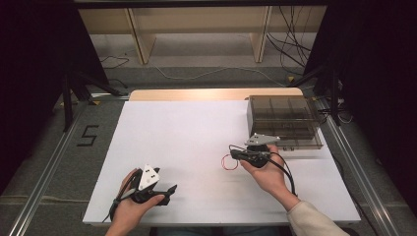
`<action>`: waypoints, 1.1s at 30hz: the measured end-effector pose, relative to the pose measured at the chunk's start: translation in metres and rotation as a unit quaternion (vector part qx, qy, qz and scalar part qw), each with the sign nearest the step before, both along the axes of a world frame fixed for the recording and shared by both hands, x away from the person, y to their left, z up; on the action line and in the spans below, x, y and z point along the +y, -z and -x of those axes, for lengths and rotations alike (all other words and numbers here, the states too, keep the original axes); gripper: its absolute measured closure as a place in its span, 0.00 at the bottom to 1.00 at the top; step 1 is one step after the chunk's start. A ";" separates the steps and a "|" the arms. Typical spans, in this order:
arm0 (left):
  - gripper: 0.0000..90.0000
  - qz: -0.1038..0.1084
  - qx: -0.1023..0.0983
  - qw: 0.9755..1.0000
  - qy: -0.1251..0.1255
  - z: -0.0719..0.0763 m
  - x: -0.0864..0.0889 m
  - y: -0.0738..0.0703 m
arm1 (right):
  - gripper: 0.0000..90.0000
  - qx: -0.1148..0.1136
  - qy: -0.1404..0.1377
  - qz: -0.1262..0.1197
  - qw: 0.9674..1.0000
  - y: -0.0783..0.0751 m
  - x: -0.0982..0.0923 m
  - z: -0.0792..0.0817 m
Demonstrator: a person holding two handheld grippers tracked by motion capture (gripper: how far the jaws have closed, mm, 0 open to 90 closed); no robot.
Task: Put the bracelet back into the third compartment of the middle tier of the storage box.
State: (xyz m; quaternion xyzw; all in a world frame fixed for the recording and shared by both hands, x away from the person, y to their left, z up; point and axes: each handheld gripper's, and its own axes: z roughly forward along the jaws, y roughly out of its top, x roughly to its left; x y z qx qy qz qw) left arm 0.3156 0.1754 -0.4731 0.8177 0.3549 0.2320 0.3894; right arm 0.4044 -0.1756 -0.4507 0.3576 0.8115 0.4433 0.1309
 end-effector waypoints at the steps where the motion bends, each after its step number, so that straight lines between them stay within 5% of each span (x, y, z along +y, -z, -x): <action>1: 0.20 0.000 0.000 1.000 0.000 0.000 0.000 0.000 | 0.98 0.001 0.001 -0.001 1.000 0.000 0.000 0.000; 33: 0.19 0.000 -0.001 1.000 0.000 0.000 0.000 0.000 | 0.98 -0.006 0.027 -0.007 1.000 -0.008 -0.018 -0.003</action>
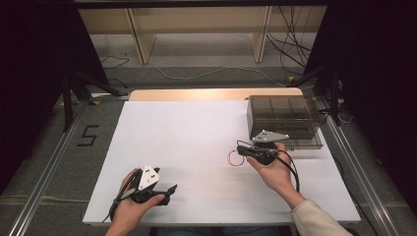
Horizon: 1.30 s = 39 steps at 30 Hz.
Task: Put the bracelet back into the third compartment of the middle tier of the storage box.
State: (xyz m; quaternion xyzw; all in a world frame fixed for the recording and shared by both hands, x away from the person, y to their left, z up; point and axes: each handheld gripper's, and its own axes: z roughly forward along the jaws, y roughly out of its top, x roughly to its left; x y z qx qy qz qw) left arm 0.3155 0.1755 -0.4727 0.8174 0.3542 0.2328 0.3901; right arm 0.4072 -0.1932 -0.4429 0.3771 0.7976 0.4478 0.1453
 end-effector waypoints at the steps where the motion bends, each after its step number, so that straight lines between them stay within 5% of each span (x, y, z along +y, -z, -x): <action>1: 0.19 0.000 0.000 1.000 0.000 0.000 0.000 0.000 | 0.98 0.002 0.002 -0.002 1.000 0.000 0.000 0.000; 39: 0.20 0.000 0.000 1.000 0.000 0.000 0.000 0.000 | 0.98 -0.006 0.034 -0.013 0.999 -0.008 -0.024 -0.005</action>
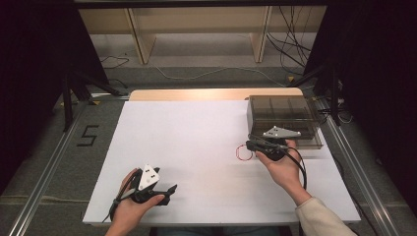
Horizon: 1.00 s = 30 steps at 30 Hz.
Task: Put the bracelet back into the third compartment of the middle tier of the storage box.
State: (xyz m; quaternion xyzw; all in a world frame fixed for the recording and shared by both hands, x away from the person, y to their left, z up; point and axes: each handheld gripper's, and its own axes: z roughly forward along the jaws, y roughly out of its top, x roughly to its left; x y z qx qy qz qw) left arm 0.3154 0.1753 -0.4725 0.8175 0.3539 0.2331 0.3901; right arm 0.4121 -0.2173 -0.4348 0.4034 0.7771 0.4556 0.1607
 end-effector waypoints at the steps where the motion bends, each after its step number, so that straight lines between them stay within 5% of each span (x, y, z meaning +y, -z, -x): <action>1: 0.19 0.000 0.000 1.000 0.000 0.000 0.000 0.000 | 0.98 -0.001 0.002 -0.001 1.000 0.000 -0.001 0.000; 30: 0.20 -0.001 0.001 1.000 0.000 0.000 0.000 0.000 | 0.98 -0.007 0.031 -0.013 0.999 -0.008 -0.023 -0.003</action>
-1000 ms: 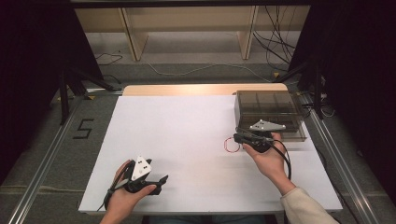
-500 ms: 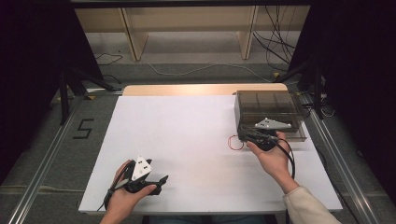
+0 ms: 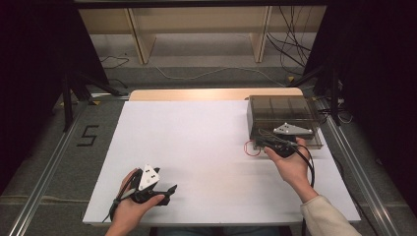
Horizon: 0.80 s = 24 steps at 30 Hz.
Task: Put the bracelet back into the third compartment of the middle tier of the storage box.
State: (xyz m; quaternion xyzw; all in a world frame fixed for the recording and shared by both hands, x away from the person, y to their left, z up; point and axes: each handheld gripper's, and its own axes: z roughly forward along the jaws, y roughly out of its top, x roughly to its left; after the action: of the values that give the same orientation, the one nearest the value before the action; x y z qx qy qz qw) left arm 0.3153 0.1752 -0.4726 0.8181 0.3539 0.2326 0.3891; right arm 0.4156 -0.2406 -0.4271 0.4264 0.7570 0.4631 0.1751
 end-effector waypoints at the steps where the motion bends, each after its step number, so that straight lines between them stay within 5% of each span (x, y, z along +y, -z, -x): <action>1: 0.20 0.000 0.000 1.000 0.000 0.000 0.000 0.000 | 0.98 -0.001 0.001 0.000 1.000 0.000 -0.001 0.000; 24: 0.20 0.000 -0.001 1.000 0.001 0.000 0.000 0.000 | 0.98 0.001 0.021 -0.008 1.000 -0.003 -0.015 -0.001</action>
State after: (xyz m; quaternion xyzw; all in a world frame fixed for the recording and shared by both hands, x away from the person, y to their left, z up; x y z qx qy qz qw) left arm 0.3153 0.1754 -0.4724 0.8183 0.3528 0.2330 0.3893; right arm 0.4171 -0.2552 -0.4240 0.4445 0.7441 0.4649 0.1808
